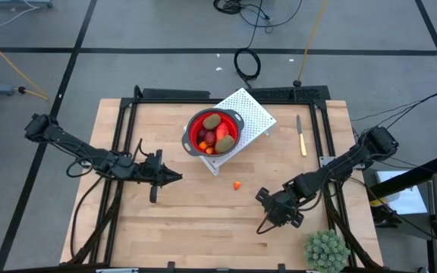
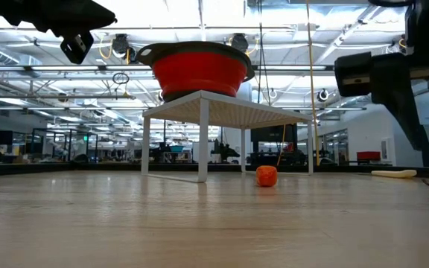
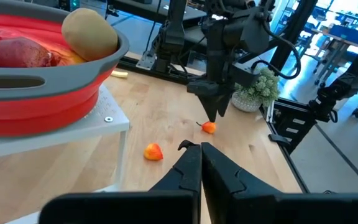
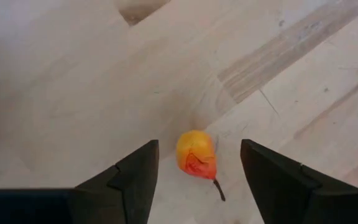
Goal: Pick & Place Fruit
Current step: Put the pear into the red strainer bowl on the shelf
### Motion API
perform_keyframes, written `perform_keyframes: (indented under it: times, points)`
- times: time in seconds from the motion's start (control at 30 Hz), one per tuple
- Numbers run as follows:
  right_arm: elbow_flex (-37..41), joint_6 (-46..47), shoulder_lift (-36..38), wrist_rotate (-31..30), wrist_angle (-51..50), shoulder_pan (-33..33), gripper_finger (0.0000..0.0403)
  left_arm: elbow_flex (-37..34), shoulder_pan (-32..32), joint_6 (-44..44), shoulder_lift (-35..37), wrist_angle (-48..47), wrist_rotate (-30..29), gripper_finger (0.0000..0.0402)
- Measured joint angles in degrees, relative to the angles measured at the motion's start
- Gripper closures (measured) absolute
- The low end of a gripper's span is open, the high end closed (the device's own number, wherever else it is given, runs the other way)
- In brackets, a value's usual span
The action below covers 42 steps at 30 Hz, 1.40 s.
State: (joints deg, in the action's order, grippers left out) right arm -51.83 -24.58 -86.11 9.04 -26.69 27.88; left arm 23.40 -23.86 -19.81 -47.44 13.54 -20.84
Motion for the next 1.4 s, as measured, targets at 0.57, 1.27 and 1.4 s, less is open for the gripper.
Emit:
perform_keyframes:
  times: [0.57, 1.27, 1.4]
  points:
    - [7.71, -0.15, 0.0, 0.0, 9.44, 0.0, 0.0183, 0.0, 0.0, -1.68, 0.0, 0.33, -0.17, 0.038]
    - [9.48, 2.96, 0.02, 0.0, 13.21, -0.15, 0.0303, 0.0, 0.0, -1.62, 0.0, 3.26, -0.22, 0.038]
    - [9.48, 4.53, 0.34, 0.0, 13.15, -0.15, 0.0309, 0.0, -0.01, -1.7, 0.0, 4.28, -0.22, 0.038]
